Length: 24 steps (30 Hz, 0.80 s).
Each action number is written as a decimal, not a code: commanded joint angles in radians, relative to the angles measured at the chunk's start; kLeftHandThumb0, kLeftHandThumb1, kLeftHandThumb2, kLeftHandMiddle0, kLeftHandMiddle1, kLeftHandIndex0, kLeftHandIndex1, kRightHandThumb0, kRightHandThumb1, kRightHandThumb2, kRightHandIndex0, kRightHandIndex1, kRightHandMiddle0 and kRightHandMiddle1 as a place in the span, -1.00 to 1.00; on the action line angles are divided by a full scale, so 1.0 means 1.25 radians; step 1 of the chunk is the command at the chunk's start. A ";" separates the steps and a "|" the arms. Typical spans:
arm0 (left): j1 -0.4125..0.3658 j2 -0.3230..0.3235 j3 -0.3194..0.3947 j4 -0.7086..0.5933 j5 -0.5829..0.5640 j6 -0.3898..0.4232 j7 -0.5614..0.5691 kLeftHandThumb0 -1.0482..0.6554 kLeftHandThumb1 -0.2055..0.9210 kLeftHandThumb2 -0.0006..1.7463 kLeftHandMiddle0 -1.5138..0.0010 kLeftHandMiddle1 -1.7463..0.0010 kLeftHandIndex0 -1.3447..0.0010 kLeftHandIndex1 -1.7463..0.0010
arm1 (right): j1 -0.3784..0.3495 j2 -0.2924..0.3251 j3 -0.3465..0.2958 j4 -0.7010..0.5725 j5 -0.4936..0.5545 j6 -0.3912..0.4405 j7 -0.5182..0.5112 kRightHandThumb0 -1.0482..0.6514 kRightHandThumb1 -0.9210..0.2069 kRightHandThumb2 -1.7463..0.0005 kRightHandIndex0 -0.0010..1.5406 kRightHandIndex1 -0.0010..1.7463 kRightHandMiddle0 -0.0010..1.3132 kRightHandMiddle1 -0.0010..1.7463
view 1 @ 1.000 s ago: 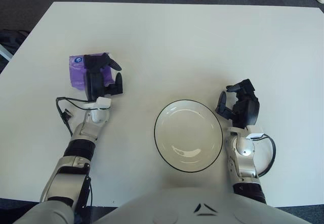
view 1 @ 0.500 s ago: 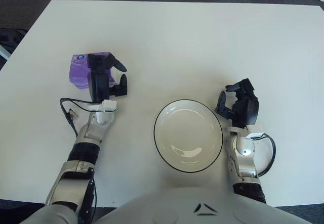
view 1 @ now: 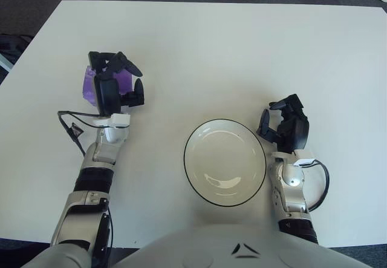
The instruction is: Put the tissue paper into the plate.
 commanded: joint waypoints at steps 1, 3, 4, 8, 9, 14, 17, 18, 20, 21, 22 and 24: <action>-0.011 0.008 0.026 0.013 -0.006 -0.025 0.008 -0.53 -0.68 0.99 -0.84 -1.00 -0.35 -1.00 | 0.044 0.000 -0.016 0.078 -0.011 -0.008 -0.005 -0.33 0.07 -0.52 0.47 1.00 -0.07 1.00; -0.016 0.004 0.039 0.013 0.006 -0.029 0.026 -0.53 -0.68 1.00 -0.84 -1.00 -0.36 -1.00 | 0.043 0.000 -0.016 0.079 -0.011 -0.005 -0.005 -0.33 0.07 -0.52 0.47 1.00 -0.07 1.00; -0.017 0.002 0.045 0.012 0.013 -0.030 0.035 -0.53 -0.68 1.00 -0.84 -1.00 -0.36 -1.00 | 0.043 0.001 -0.016 0.079 -0.012 -0.005 -0.006 -0.33 0.07 -0.52 0.47 1.00 -0.07 1.00; -0.009 -0.001 0.063 -0.018 0.037 -0.014 0.053 -0.54 -0.69 1.00 -0.83 -1.00 -0.36 -1.00 | 0.046 0.001 -0.014 0.071 -0.018 0.011 -0.011 -0.33 0.06 -0.51 0.46 1.00 -0.07 1.00; -0.005 -0.001 0.065 -0.025 0.041 -0.011 0.051 -0.54 -0.69 1.00 -0.83 -1.00 -0.36 -1.00 | 0.046 -0.001 -0.013 0.069 -0.019 0.015 -0.010 -0.33 0.06 -0.51 0.45 1.00 -0.08 1.00; -0.005 0.019 0.076 -0.072 0.061 0.008 0.032 -0.54 -0.69 1.00 -0.82 -1.00 -0.36 -1.00 | 0.045 -0.004 -0.010 0.069 -0.011 0.006 -0.001 -0.33 0.04 -0.50 0.44 1.00 -0.09 1.00; -0.018 0.038 0.083 -0.085 0.066 0.024 0.014 -0.54 -0.69 1.00 -0.83 -1.00 -0.36 -1.00 | 0.045 -0.003 -0.009 0.069 -0.006 0.003 0.004 -0.33 0.04 -0.49 0.43 1.00 -0.09 1.00; -0.022 0.048 0.083 -0.097 0.064 0.039 -0.006 -0.54 -0.69 1.00 -0.83 -1.00 -0.36 -1.00 | 0.045 -0.002 -0.009 0.067 -0.003 0.004 0.006 -0.33 0.04 -0.49 0.43 1.00 -0.09 1.00; -0.024 0.059 0.080 -0.125 0.056 0.070 -0.047 -0.54 -0.69 1.00 -0.84 -1.00 -0.36 -1.00 | 0.045 0.000 -0.009 0.064 0.000 0.008 0.009 -0.33 0.03 -0.49 0.43 1.00 -0.09 1.00; -0.023 0.072 0.080 -0.127 0.044 0.076 -0.072 -0.54 -0.69 1.00 -0.84 -1.00 -0.37 -1.00 | 0.045 0.001 -0.009 0.064 0.001 0.008 0.010 -0.33 0.03 -0.49 0.43 1.00 -0.09 1.00; -0.022 0.079 0.080 -0.127 0.034 0.079 -0.088 -0.54 -0.69 1.00 -0.85 -1.00 -0.37 -1.00 | 0.045 0.002 -0.009 0.064 0.002 0.007 0.010 -0.33 0.03 -0.49 0.43 1.00 -0.09 1.00; -0.008 0.115 0.085 -0.121 0.021 0.087 -0.135 -0.54 -0.69 1.00 -0.85 -1.00 -0.37 -1.00 | 0.041 0.004 -0.011 0.070 0.003 -0.009 0.010 -0.33 0.04 -0.50 0.44 1.00 -0.08 1.00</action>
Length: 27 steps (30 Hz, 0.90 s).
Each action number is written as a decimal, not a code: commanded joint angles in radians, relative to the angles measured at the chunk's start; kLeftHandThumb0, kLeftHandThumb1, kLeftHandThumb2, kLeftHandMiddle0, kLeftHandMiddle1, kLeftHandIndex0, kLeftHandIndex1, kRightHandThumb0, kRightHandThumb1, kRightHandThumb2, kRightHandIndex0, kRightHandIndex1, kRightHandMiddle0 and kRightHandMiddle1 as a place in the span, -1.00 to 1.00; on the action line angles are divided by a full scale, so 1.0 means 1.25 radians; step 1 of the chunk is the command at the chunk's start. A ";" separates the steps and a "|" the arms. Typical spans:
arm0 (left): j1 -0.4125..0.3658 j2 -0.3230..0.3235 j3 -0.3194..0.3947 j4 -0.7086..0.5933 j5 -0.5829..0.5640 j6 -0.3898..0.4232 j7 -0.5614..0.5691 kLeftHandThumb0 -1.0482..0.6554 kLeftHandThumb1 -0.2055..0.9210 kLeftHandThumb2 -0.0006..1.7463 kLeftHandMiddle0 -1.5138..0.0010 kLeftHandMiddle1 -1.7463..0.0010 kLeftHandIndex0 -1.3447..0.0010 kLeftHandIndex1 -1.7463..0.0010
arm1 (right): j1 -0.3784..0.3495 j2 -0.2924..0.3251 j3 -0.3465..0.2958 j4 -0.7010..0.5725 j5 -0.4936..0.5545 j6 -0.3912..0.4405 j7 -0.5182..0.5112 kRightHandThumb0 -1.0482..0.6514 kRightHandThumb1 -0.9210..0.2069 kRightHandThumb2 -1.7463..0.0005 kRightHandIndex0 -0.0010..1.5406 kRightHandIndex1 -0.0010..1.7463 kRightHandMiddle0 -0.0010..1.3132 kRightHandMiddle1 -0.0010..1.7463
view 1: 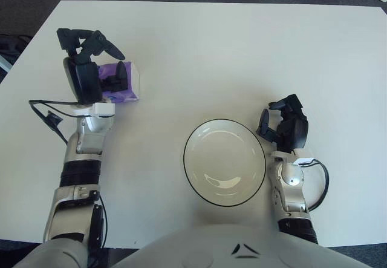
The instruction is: Put the tissue paper into the plate.
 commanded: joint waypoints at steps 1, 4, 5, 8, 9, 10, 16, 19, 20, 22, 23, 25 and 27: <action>0.031 0.070 0.018 -0.021 -0.020 0.034 -0.085 -0.54 -0.69 1.00 -0.86 -1.00 -0.37 -1.00 | 0.044 0.004 -0.012 0.069 -0.001 -0.020 0.000 -0.33 0.06 -0.51 0.45 1.00 -0.08 1.00; 0.069 0.112 0.041 -0.069 -0.020 0.071 -0.144 -0.54 -0.68 0.99 -0.83 -1.00 -0.36 -1.00 | 0.045 0.005 -0.014 0.068 -0.002 -0.014 -0.002 -0.33 0.07 -0.52 0.46 1.00 -0.06 1.00; 0.074 0.126 0.038 -0.080 -0.006 0.089 -0.166 -0.54 -0.67 0.99 -0.81 -1.00 -0.36 -1.00 | 0.046 0.006 -0.014 0.064 -0.007 -0.002 -0.006 -0.34 0.08 -0.52 0.46 1.00 -0.06 1.00; 0.088 0.159 0.029 -0.113 0.019 0.134 -0.226 -0.23 -0.55 0.86 -0.41 -0.97 -0.11 -1.00 | 0.048 0.006 -0.014 0.059 -0.016 0.010 -0.012 -0.33 0.07 -0.52 0.44 1.00 -0.07 1.00; 0.097 0.181 0.028 -0.133 0.024 0.155 -0.262 -0.14 -0.55 0.86 -0.34 -0.96 -0.06 -1.00 | 0.048 0.005 -0.013 0.058 -0.014 0.009 -0.010 -0.33 0.07 -0.52 0.44 1.00 -0.07 1.00; 0.104 0.197 0.027 -0.148 0.028 0.170 -0.288 -0.01 -0.44 0.77 -0.20 -0.92 0.05 -1.00 | 0.049 0.004 -0.012 0.057 -0.013 0.009 -0.009 -0.33 0.06 -0.51 0.43 1.00 -0.07 1.00; 0.114 0.266 0.041 -0.317 0.020 0.371 -0.504 -0.44 -0.23 0.37 0.64 -0.93 0.76 -0.95 | 0.050 -0.003 -0.009 0.055 -0.010 0.005 0.002 -0.33 0.04 -0.50 0.41 1.00 -0.09 1.00; 0.109 0.293 0.036 -0.362 0.007 0.433 -0.589 -0.68 -0.17 0.24 0.88 -0.85 0.92 -0.69 | 0.050 -0.001 -0.010 0.054 -0.005 0.005 0.005 -0.33 0.04 -0.49 0.41 1.00 -0.09 1.00; 0.109 0.300 0.033 -0.368 0.005 0.444 -0.608 -0.74 -0.13 0.18 0.92 -0.71 0.95 -0.54 | 0.050 -0.001 -0.010 0.053 -0.004 0.007 0.006 -0.33 0.04 -0.49 0.41 1.00 -0.09 1.00; 0.103 0.315 0.027 -0.376 0.001 0.456 -0.640 -0.78 -0.09 0.13 0.95 -0.62 0.97 -0.44 | 0.051 0.000 -0.011 0.052 -0.004 0.013 0.005 -0.33 0.04 -0.49 0.41 1.00 -0.09 1.00; 0.101 0.320 0.025 -0.376 -0.002 0.453 -0.649 -0.82 0.00 0.06 0.98 -0.34 0.98 -0.20 | 0.051 0.000 -0.012 0.051 -0.005 0.014 0.004 -0.33 0.03 -0.49 0.40 1.00 -0.09 1.00; 0.096 0.331 0.022 -0.372 -0.014 0.441 -0.669 -0.85 0.08 0.01 0.99 -0.09 0.99 0.01 | 0.051 0.001 -0.012 0.052 -0.006 0.013 0.002 -0.32 0.03 -0.49 0.40 1.00 -0.09 1.00; 0.092 0.340 0.020 -0.368 -0.025 0.433 -0.684 -0.86 0.13 -0.02 0.99 0.05 1.00 0.13 | 0.051 0.002 -0.012 0.052 -0.006 0.011 0.002 -0.32 0.03 -0.49 0.40 1.00 -0.09 1.00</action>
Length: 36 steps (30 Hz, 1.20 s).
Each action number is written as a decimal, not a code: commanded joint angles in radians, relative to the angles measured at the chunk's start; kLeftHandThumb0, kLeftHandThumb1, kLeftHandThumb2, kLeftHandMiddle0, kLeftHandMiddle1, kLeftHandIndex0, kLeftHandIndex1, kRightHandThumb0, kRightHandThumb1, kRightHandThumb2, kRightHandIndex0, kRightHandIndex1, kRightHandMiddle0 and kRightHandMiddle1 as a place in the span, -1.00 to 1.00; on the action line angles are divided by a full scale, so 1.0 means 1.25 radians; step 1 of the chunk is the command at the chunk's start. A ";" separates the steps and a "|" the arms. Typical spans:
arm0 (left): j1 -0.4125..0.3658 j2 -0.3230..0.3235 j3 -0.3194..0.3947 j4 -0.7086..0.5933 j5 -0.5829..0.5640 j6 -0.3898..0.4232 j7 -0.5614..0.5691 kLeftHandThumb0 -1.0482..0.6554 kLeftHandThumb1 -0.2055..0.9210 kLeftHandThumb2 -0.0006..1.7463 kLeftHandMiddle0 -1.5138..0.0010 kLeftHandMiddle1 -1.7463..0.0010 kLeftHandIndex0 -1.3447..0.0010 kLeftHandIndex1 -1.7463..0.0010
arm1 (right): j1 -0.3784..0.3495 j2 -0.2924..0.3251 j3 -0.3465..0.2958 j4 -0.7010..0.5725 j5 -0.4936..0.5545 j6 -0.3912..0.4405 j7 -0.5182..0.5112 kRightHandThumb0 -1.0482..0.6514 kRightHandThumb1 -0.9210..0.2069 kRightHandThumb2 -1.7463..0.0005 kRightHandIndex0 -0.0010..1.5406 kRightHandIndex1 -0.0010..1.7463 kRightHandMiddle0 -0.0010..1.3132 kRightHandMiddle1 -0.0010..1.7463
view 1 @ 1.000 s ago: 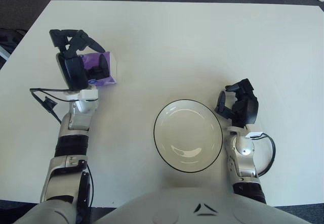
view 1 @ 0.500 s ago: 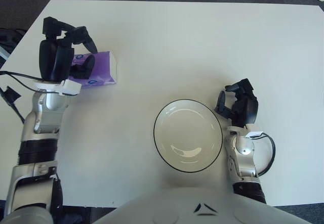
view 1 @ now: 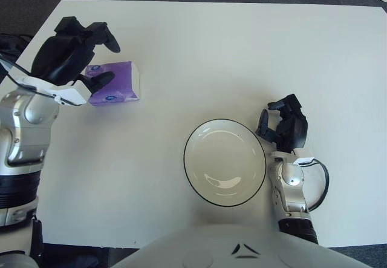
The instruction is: Put the tissue paper into the plate.
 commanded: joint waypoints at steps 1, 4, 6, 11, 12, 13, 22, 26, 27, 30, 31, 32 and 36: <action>-0.003 0.028 -0.010 0.007 -0.021 -0.013 -0.041 -0.87 0.16 -0.04 1.00 0.13 1.00 0.20 | 0.051 0.001 -0.011 0.055 -0.006 0.002 -0.001 -0.32 0.03 -0.49 0.40 1.00 -0.09 1.00; -0.009 0.039 -0.012 0.017 -0.033 -0.024 -0.057 -0.88 0.20 -0.06 1.00 0.26 1.00 0.30 | 0.052 0.002 -0.011 0.054 -0.007 0.000 -0.001 -0.32 0.03 -0.49 0.39 1.00 -0.10 1.00; -0.021 0.056 -0.018 0.037 -0.042 -0.033 -0.077 -0.87 0.19 -0.06 1.00 0.33 1.00 0.36 | 0.053 0.001 -0.010 0.053 -0.006 -0.002 0.002 -0.32 0.03 -0.48 0.40 1.00 -0.10 1.00; -0.067 0.100 -0.046 0.105 -0.046 -0.045 -0.131 -0.86 0.17 -0.05 1.00 0.46 1.00 0.47 | 0.056 0.000 -0.009 0.049 -0.008 0.007 0.003 -0.32 0.01 -0.47 0.39 1.00 -0.11 1.00; -0.076 0.107 -0.052 0.120 -0.043 -0.048 -0.139 -0.87 0.18 -0.04 1.00 0.52 1.00 0.54 | 0.055 0.000 -0.009 0.052 -0.008 0.001 0.003 -0.32 0.02 -0.48 0.40 1.00 -0.10 1.00; -0.083 0.114 -0.059 0.133 -0.039 -0.053 -0.146 -0.87 0.18 -0.04 1.00 0.55 1.00 0.57 | 0.054 0.001 -0.010 0.057 -0.007 -0.007 0.002 -0.32 0.02 -0.48 0.41 1.00 -0.10 1.00; -0.165 0.105 -0.142 0.283 -0.016 -0.142 -0.135 -0.96 0.32 -0.08 1.00 0.95 1.00 0.98 | 0.052 0.005 -0.013 0.064 -0.007 -0.019 -0.002 -0.34 0.07 -0.52 0.46 1.00 -0.06 1.00; -0.168 0.113 -0.142 0.292 -0.047 -0.158 -0.159 -0.99 0.41 -0.14 1.00 0.99 1.00 0.99 | 0.058 0.007 -0.010 0.050 -0.019 0.016 -0.011 -0.34 0.08 -0.53 0.44 1.00 -0.06 1.00; -0.173 0.110 -0.147 0.304 -0.059 -0.159 -0.168 -0.99 0.45 -0.18 1.00 0.99 1.00 1.00 | 0.058 0.007 -0.010 0.049 -0.022 0.017 -0.013 -0.33 0.07 -0.52 0.43 1.00 -0.07 1.00; -0.180 0.105 -0.153 0.324 -0.086 -0.160 -0.189 -1.00 0.53 -0.25 1.00 1.00 1.00 1.00 | 0.059 0.007 -0.009 0.050 -0.024 0.013 -0.017 -0.33 0.05 -0.50 0.41 1.00 -0.08 1.00; -0.183 0.103 -0.155 0.333 -0.100 -0.159 -0.200 -1.00 0.54 -0.26 1.00 1.00 1.00 1.00 | 0.058 0.005 -0.009 0.054 -0.024 0.004 -0.016 -0.33 0.05 -0.50 0.41 1.00 -0.08 1.00; -0.186 0.102 -0.156 0.340 -0.111 -0.159 -0.208 -1.00 0.54 -0.27 1.00 1.00 1.00 1.00 | 0.057 0.004 -0.009 0.056 -0.024 -0.002 -0.016 -0.33 0.05 -0.50 0.42 1.00 -0.08 1.00; -0.201 0.102 -0.169 0.366 -0.131 -0.171 -0.233 -1.00 0.54 -0.30 1.00 1.00 1.00 1.00 | 0.057 0.004 -0.009 0.059 -0.023 -0.007 -0.016 -0.33 0.06 -0.51 0.42 1.00 -0.08 1.00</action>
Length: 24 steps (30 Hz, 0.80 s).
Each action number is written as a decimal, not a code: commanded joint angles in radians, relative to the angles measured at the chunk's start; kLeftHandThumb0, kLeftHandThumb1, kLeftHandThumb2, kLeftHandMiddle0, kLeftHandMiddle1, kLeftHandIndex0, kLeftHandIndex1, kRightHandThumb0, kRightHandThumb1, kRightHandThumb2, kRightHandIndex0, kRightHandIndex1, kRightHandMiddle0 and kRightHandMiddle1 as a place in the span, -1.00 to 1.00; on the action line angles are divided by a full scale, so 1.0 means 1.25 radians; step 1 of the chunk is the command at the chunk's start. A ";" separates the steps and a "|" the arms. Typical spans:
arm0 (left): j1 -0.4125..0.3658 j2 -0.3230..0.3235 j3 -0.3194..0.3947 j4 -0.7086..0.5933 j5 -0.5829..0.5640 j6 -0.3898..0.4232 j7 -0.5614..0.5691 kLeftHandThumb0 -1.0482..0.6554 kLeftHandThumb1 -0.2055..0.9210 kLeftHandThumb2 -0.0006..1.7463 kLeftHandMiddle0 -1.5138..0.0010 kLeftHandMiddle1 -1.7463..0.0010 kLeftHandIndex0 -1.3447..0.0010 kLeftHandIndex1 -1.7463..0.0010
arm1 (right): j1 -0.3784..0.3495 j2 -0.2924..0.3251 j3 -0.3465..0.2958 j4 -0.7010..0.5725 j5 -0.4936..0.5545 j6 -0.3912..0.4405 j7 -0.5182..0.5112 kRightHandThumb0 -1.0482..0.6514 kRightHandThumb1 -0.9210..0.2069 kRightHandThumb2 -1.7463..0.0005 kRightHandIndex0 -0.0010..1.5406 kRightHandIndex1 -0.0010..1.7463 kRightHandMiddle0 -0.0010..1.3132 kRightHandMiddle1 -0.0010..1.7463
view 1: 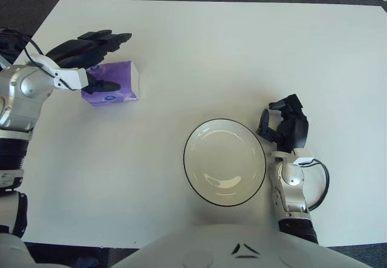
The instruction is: Put the tissue paper into the plate.
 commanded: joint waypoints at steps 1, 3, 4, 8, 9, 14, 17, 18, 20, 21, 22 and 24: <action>-0.017 0.001 -0.016 0.026 -0.015 -0.016 -0.025 -1.00 0.54 -0.31 1.00 1.00 1.00 1.00 | 0.054 0.001 -0.010 0.061 -0.016 -0.009 -0.005 -0.33 0.06 -0.51 0.42 1.00 -0.07 1.00; -0.036 0.002 -0.030 0.045 -0.018 -0.031 -0.042 -0.99 0.51 -0.32 1.00 1.00 1.00 1.00 | 0.055 0.001 -0.010 0.062 -0.014 -0.011 -0.004 -0.33 0.07 -0.52 0.42 1.00 -0.07 1.00; -0.049 0.000 -0.040 0.060 -0.019 -0.037 -0.050 -0.98 0.50 -0.32 1.00 1.00 1.00 1.00 | 0.055 0.001 -0.010 0.063 -0.012 -0.013 -0.003 -0.33 0.07 -0.52 0.42 1.00 -0.06 1.00; -0.080 -0.008 -0.063 0.102 -0.019 -0.057 -0.066 -0.96 0.45 -0.33 1.00 1.00 1.00 1.00 | 0.056 0.000 -0.010 0.063 -0.009 -0.015 0.001 -0.34 0.08 -0.53 0.42 1.00 -0.06 1.00; -0.085 -0.009 -0.068 0.111 -0.018 -0.064 -0.068 -0.95 0.44 -0.33 1.00 1.00 1.00 1.00 | 0.057 0.000 -0.010 0.062 -0.008 -0.011 0.002 -0.34 0.08 -0.53 0.42 1.00 -0.06 1.00; -0.102 -0.030 -0.098 0.163 0.006 -0.086 -0.055 -0.93 0.33 -0.27 1.00 1.00 1.00 1.00 | 0.059 0.001 -0.012 0.062 -0.010 -0.005 -0.001 -0.34 0.08 -0.53 0.42 1.00 -0.06 1.00; -0.107 -0.038 -0.112 0.173 0.018 -0.070 -0.059 -0.91 0.24 -0.22 1.00 1.00 1.00 1.00 | 0.058 0.001 -0.014 0.067 -0.009 -0.007 -0.003 -0.34 0.08 -0.52 0.41 1.00 -0.06 1.00; -0.108 -0.038 -0.114 0.174 0.019 -0.068 -0.061 -0.90 0.22 -0.21 1.00 1.00 1.00 1.00 | 0.058 0.002 -0.014 0.067 -0.008 -0.008 -0.003 -0.34 0.08 -0.52 0.41 1.00 -0.06 1.00; -0.108 -0.041 -0.128 0.157 0.029 -0.024 -0.083 -0.89 0.18 -0.19 1.00 1.00 1.00 1.00 | 0.057 0.003 -0.015 0.073 -0.007 -0.021 -0.004 -0.34 0.07 -0.52 0.42 1.00 -0.06 1.00; -0.107 -0.042 -0.133 0.149 0.033 -0.006 -0.092 -0.88 0.15 -0.18 1.00 1.00 1.00 1.00 | 0.057 0.003 -0.016 0.075 -0.007 -0.026 -0.005 -0.33 0.07 -0.52 0.42 1.00 -0.07 1.00; -0.104 -0.043 -0.139 0.130 0.038 0.021 -0.103 -0.87 0.13 -0.17 1.00 1.00 1.00 1.00 | 0.057 0.004 -0.016 0.073 -0.009 -0.022 -0.008 -0.33 0.07 -0.52 0.43 1.00 -0.07 1.00; -0.097 -0.045 -0.145 0.104 0.044 0.055 -0.115 -0.85 0.10 -0.15 1.00 1.00 1.00 1.00 | 0.059 0.005 -0.016 0.070 -0.014 -0.015 -0.013 -0.33 0.07 -0.52 0.43 1.00 -0.07 1.00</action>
